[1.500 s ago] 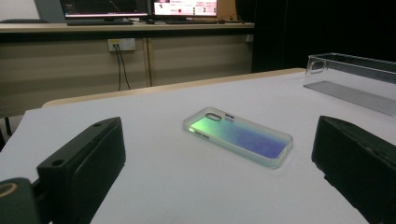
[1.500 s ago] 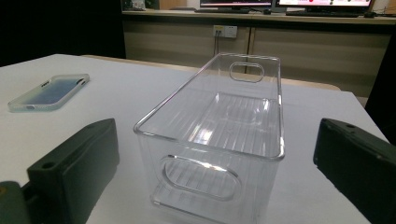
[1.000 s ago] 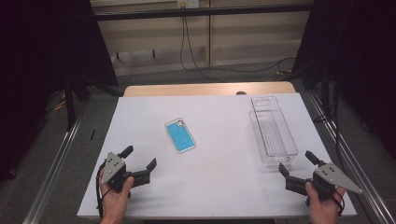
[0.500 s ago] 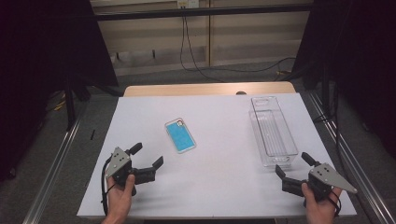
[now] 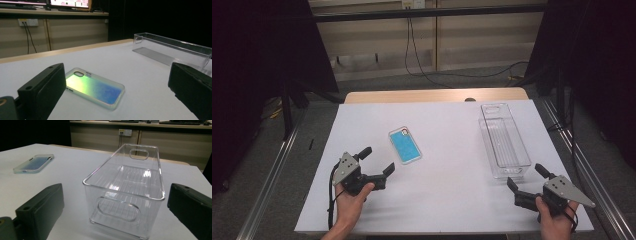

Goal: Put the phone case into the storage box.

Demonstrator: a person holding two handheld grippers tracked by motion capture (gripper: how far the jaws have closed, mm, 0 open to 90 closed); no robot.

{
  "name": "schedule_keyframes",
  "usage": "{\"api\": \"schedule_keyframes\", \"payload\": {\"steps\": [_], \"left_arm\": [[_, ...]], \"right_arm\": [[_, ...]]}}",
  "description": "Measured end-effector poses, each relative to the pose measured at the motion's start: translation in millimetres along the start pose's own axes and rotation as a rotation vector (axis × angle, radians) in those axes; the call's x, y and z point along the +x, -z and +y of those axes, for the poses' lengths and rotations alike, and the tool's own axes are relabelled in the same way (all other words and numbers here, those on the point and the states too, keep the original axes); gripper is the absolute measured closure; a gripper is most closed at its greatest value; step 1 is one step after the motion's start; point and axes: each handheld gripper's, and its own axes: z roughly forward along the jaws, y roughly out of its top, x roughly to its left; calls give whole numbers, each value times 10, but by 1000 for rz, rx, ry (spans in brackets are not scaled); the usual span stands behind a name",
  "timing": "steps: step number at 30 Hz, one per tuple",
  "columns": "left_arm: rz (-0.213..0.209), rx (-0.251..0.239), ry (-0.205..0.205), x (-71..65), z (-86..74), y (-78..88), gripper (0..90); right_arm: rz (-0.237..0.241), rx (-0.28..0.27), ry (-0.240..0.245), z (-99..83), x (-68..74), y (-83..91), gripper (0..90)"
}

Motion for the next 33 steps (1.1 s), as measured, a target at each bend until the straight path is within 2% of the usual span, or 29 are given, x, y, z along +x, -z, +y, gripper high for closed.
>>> {"api": "schedule_keyframes", "payload": {"steps": [4, 11, 18, 20, 23, 30, 33], "left_arm": [[-4, -8, -1, -14, 28, -79, 16], [-23, -9, -36, -32, 53, -211, 16], [-54, -5, -28, -77, 60, -349, 19], [-58, 0, -37, -82, 56, -384, 22], [-79, -12, -21, -83, 51, -436, 57], [-82, -22, -34, -77, 100, -555, 50], [-82, -8, -18, -59, 103, -624, 50]], "right_arm": [[-3, -5, 0, 6, -9, 6, 6], [-4, -4, -1, 0, -23, 22, 5], [-5, -4, 1, 3, -22, 24, 5], [-3, -3, 3, 5, -17, 26, 5], [0, -6, 5, 9, -16, 33, 6], [-9, -9, 0, 9, -30, 42, 6], [-5, -7, -1, 10, -29, 40, 5]]}}
